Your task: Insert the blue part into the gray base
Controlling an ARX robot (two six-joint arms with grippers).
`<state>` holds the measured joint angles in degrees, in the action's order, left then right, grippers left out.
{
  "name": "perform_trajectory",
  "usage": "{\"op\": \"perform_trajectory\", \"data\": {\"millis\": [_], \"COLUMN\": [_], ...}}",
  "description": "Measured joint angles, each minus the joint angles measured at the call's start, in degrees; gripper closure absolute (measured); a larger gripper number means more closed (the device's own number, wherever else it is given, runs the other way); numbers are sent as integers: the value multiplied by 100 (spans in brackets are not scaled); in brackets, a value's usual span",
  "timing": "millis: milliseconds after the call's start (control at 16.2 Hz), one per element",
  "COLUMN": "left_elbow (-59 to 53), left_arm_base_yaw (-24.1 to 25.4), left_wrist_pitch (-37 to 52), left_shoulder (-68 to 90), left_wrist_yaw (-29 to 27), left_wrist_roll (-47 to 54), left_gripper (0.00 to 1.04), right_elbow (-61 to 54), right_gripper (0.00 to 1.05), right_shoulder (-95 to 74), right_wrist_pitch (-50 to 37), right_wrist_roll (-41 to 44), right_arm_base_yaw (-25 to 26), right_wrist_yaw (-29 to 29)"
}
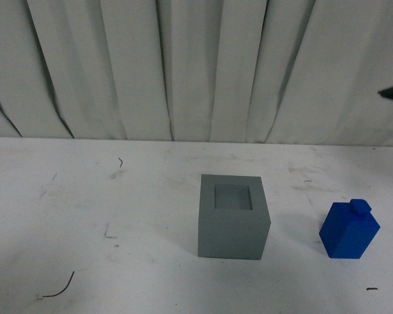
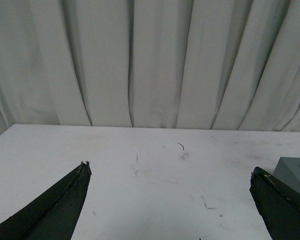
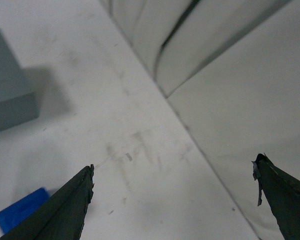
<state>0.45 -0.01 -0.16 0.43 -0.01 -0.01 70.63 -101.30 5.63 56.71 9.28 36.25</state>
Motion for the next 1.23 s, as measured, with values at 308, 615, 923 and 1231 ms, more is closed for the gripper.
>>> {"op": "perform_trajectory", "data": {"millis": [308,615,923,1231], "left_elbow": [0,0,0,0], "left_arm_base_yaw": [0,0,0,0], "left_wrist_pitch": [0,0,-2,2], "left_shoulder": [0,0,0,0], "left_wrist_yaw": [0,0,0,0], "left_wrist_roll": [0,0,0,0], "left_gripper": [7,7,7,7], "right_elbow": [1475,2114,2090,1978], "right_gripper": [6,6,6,6], "right_shoulder": [-990,-1808,-2173,-2341], "right_wrist_pitch": [3403,4505,4684,4507], "right_wrist_roll": [2264,3211,3482,3495], "right_arm_base_yaw": [-337,-555,-723,-807], "right_wrist_yaw": [-354,-1405,-1722,-1926]}}
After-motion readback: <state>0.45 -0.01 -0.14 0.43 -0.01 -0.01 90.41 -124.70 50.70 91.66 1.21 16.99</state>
